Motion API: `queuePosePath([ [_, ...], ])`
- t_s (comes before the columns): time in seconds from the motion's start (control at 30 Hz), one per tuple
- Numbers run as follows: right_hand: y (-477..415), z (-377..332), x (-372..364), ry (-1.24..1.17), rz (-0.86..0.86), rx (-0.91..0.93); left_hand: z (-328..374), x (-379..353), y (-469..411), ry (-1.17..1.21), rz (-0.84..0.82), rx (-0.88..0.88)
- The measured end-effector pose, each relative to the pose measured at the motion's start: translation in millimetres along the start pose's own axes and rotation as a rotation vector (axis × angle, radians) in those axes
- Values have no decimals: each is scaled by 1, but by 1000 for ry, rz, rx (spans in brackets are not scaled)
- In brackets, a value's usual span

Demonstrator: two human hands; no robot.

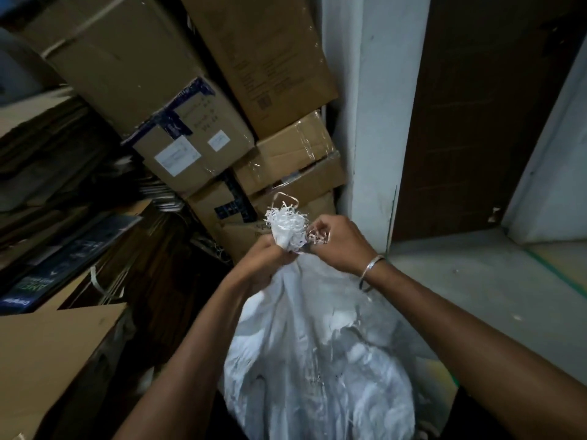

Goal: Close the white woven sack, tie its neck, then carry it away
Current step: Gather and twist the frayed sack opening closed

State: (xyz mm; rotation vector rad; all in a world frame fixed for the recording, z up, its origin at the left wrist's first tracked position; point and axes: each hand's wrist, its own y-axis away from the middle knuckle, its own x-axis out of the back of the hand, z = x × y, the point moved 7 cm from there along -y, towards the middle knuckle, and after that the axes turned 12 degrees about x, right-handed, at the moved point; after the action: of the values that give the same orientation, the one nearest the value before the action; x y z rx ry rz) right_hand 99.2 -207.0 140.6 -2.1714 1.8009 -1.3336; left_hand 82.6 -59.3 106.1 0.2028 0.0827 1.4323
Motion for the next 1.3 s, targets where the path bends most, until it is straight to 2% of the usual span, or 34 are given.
queuePosePath([
  [0.1, 8, 9, -12, 180, -317, -19, -2, 18, -9, -30, 70, -13],
  [0.13, 10, 12, -10, 260, -347, -17, -4, 23, -10, -21, 100, 1],
  [0.23, 18, 9, 8, 400, -202, 28, -9, 34, -11, 116, 163, 49],
  [0.33, 49, -25, 1, 596, -51, 372, -12, 34, -6, 244, 172, 61],
  [0.4, 72, -37, -12, 614, -8, 479, -11, 33, -6, 265, 168, 42],
  [0.43, 78, -35, -16, 592, 0, 473, -11, 31, -7, 271, 161, 31],
  [0.57, 71, -18, -10, 478, 66, 252, -13, 29, -13, 286, 166, 31],
  [0.73, 63, -4, -22, 460, -114, 170, -20, 37, -19, 263, 164, 42],
  [0.8, 65, -1, -30, 351, -151, 117, -20, 38, -16, 202, 190, 61],
  [0.9, 57, 15, -28, 62, -115, -117, -19, 37, -15, 196, 198, 63],
  [0.93, 58, 20, -27, -5, -88, -145, -17, 36, -14, 214, 191, 54],
  [1.03, 69, 8, -21, -173, -67, -29, -13, 38, -6, 222, 193, 49],
  [1.1, 75, 6, -22, -124, -111, 42, -16, 44, -8, 223, 201, 43],
  [1.2, 66, 29, -25, -53, -192, -11, -18, 45, -11, 164, 173, 66],
  [1.23, 61, 39, -23, 33, -182, -37, -17, 43, -10, 141, 163, 59],
  [1.3, 51, 52, -8, 367, -20, -21, -14, 39, -9, 119, 138, 38],
])
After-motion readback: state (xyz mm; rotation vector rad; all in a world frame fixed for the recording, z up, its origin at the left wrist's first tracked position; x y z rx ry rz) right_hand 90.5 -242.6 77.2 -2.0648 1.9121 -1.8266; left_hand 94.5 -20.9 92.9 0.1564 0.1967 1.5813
